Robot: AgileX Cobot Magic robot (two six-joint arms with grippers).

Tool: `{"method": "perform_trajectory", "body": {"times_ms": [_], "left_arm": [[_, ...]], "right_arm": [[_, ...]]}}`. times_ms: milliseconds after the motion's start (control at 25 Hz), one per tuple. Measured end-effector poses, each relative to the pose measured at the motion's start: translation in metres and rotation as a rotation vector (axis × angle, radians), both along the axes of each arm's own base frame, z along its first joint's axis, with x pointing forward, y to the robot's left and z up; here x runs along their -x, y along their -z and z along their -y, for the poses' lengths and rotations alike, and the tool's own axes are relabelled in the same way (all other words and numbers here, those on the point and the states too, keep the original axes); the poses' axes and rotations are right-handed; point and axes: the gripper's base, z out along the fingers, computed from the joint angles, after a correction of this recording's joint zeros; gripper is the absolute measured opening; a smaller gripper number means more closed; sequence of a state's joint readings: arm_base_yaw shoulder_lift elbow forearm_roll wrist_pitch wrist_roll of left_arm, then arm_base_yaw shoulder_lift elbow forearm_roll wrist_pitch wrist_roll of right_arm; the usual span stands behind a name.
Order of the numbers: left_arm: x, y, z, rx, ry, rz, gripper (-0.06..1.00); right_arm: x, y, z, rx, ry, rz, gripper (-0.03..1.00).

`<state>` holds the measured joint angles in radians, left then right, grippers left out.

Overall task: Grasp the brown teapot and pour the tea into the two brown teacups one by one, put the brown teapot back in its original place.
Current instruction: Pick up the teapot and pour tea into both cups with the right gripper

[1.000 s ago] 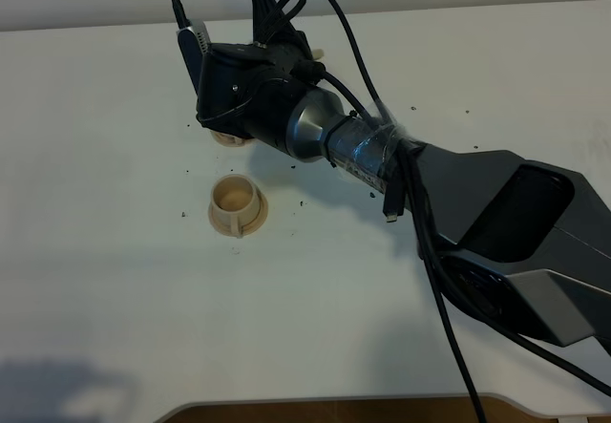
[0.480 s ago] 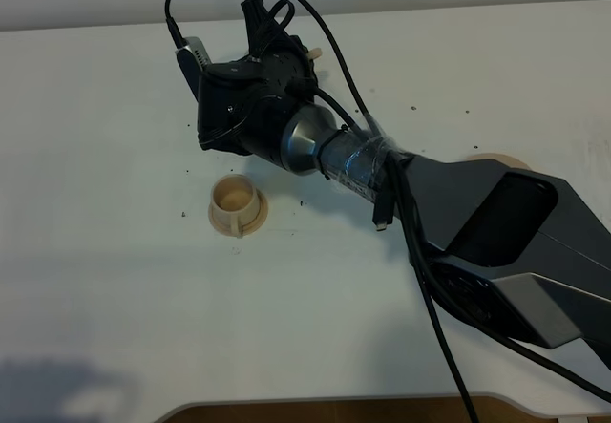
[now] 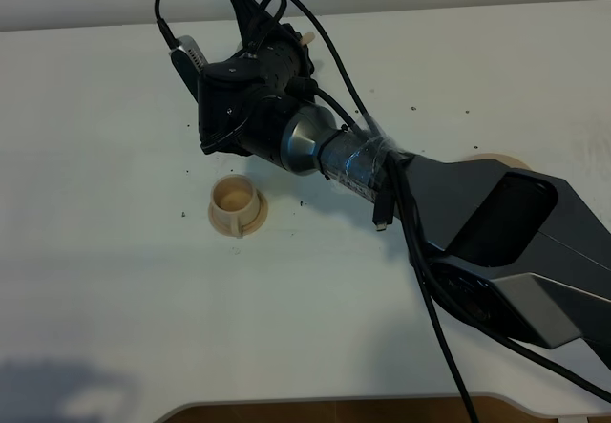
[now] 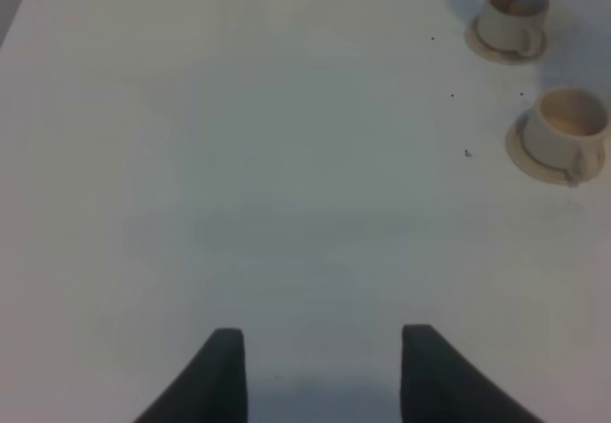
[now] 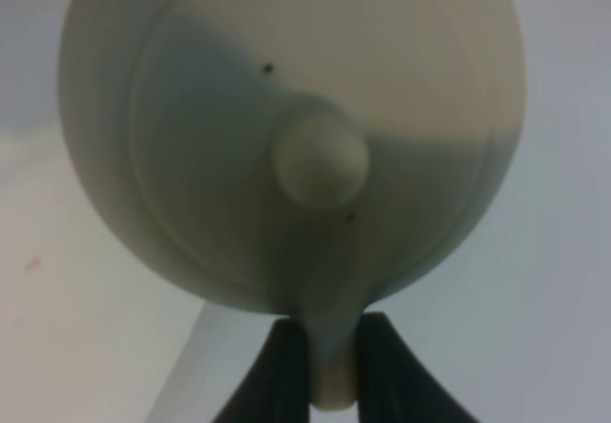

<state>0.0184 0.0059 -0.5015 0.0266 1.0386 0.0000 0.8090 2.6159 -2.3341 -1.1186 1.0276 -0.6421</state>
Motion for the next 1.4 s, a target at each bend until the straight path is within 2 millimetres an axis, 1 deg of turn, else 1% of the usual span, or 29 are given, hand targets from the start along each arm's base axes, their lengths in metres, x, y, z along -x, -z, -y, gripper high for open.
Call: {"method": "perform_trajectory", "body": {"times_ms": [880, 1400], "left_arm": [[0.0000, 0.0000, -0.0003, -0.003, -0.002, 0.000, 0.39], [0.0000, 0.0000, -0.0003, -0.003, -0.002, 0.000, 0.39]], "right_arm": [[-0.0029, -0.0062, 0.0007, 0.115, -0.049, 0.049, 0.13], [-0.0046, -0.0074, -0.0003, 0.149, -0.086, 0.057, 0.13]]}}
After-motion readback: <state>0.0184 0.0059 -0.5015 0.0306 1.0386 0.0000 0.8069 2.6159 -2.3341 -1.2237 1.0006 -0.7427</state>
